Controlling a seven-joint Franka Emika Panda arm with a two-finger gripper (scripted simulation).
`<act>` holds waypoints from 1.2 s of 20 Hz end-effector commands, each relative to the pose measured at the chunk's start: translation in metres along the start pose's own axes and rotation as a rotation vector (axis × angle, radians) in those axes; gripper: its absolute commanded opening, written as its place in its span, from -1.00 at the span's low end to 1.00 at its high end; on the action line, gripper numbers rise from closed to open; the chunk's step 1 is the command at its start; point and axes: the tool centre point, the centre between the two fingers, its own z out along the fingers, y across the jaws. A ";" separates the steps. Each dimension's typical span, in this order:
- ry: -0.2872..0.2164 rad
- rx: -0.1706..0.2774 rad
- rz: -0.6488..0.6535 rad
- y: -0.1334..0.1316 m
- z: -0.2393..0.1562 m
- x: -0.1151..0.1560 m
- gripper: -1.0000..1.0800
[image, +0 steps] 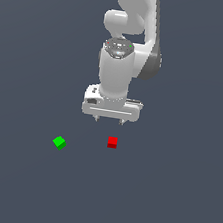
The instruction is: Stack the red cube on top of the green cube.
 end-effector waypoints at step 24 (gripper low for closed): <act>-0.026 -0.007 -0.015 -0.027 0.109 0.008 0.92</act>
